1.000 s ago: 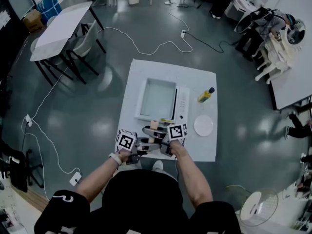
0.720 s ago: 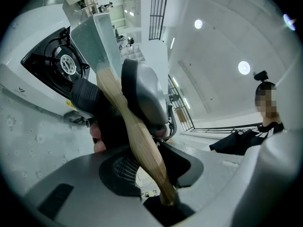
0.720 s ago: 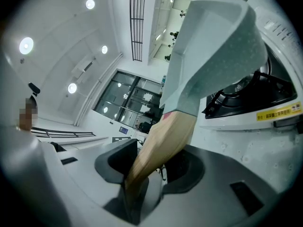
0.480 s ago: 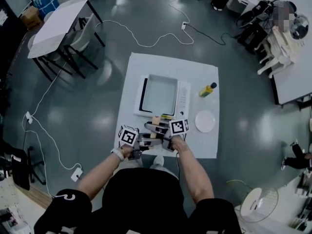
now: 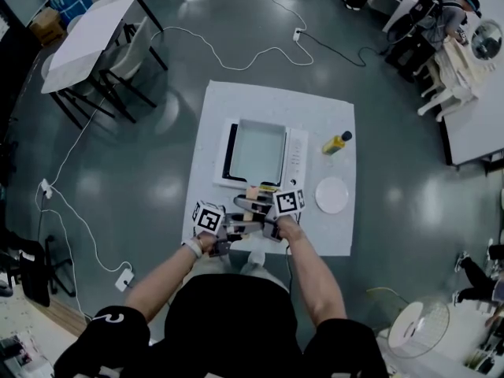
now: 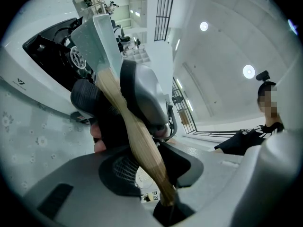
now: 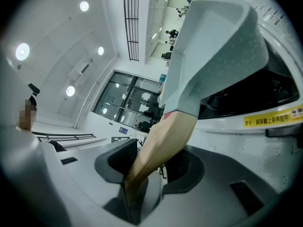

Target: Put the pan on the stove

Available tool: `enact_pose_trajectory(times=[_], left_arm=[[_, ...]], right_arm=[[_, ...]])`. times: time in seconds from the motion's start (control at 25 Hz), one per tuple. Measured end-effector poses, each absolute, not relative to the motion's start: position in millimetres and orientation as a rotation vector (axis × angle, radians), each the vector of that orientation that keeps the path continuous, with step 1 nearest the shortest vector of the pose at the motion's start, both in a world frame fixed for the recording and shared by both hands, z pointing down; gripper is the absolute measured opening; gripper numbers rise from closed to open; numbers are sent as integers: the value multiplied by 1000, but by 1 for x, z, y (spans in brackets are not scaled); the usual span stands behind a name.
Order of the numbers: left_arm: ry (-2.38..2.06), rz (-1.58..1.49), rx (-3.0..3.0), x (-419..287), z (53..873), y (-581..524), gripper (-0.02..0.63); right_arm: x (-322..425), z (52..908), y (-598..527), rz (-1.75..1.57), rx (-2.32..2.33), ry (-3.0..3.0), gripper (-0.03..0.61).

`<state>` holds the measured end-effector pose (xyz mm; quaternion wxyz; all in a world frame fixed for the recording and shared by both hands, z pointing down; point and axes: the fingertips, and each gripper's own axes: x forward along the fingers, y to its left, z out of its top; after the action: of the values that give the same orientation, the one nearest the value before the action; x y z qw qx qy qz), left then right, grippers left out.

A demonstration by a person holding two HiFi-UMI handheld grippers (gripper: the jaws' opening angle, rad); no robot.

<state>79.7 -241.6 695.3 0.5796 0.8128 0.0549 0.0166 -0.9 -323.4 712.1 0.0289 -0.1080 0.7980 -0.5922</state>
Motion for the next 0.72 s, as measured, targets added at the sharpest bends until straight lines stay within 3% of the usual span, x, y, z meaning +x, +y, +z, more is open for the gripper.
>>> enact_pose_trajectory(times=[0.72], left_arm=[[84,64,1877,82,724,-259,121]], right_arm=[[-3,737,-336,-1873,-252,2429,163]])
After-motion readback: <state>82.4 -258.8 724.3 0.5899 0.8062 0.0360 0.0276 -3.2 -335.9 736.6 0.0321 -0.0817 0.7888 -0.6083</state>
